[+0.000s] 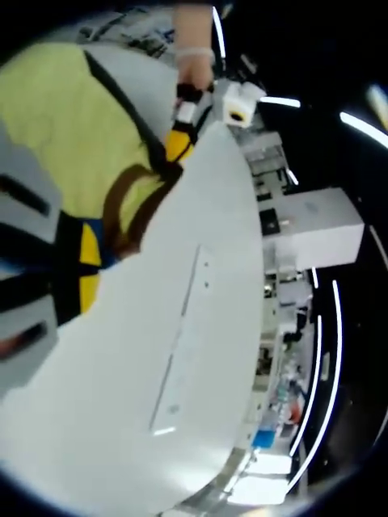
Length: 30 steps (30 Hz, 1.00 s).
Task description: Fold the garment on the visible template until the final outline fits inside the template.
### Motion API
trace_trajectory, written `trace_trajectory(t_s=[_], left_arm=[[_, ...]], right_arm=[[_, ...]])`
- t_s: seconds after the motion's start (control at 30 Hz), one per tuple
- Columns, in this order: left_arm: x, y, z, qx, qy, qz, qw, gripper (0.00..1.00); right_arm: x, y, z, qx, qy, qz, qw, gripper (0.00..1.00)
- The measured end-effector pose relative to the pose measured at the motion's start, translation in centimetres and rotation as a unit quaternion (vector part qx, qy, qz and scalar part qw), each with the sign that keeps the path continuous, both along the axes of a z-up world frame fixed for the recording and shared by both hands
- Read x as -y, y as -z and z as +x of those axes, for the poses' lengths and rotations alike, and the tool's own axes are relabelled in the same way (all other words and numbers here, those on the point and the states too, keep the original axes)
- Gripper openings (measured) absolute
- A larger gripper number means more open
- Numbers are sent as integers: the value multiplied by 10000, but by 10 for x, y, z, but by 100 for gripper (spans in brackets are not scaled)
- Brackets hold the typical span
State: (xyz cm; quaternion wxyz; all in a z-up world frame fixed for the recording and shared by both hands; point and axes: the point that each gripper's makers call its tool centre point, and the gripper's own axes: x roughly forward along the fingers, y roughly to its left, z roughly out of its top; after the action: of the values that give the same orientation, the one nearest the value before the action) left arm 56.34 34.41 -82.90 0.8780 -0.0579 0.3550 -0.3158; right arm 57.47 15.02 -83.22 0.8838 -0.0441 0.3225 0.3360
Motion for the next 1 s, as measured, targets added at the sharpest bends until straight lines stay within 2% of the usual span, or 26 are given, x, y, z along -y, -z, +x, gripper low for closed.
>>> trace_trajectory(t_s=[0.07, 0.23, 0.37, 0.43, 0.5, 0.53, 0.6, 0.7, 0.77, 0.87, 1.0], left_arm=[[0, -5, 1, 71, 11, -1, 10000, 13], [0, -12, -3, 143, 81, 22, 9999, 24], [0, -17, -9, 213, 138, 15, 9997, 37], [3, -22, -16, 263, 203, -25, 9994, 41], [5, -26, -20, 343, 248, -12, 9991, 46], [3, -26, -17, 338, 251, -15, 9991, 48], [6, -33, -25, 301, 335, -113, 9989, 51], [11, -41, -38, 360, 386, -94, 9986, 56], [12, -44, -42, 371, 394, -126, 9985, 62], [14, -53, -49, 406, 392, -195, 9982, 67], [20, -60, -68, 436, 486, -150, 9978, 75]], right_arm=[[0, -1, 1, -11, 20, 117, 9999, 4], [3, -5, -10, 11, 4, 39, 10000, 17], [4, -6, -12, -11, -25, 51, 10000, 27], [4, -7, -19, -74, -62, 46, 9999, 35], [4, -5, -27, -274, -124, 60, 9995, 46], [4, -4, -30, -245, -161, 2, 9996, 51], [5, -4, -37, -297, -187, -5, 9994, 61], [4, -7, -46, -354, -235, 61, 9991, 64], [4, -8, -44, -366, -250, 41, 9990, 66], [4, -12, -53, -412, -301, 28, 9987, 71], [7, -19, -65, -389, -309, 44, 9988, 75]])
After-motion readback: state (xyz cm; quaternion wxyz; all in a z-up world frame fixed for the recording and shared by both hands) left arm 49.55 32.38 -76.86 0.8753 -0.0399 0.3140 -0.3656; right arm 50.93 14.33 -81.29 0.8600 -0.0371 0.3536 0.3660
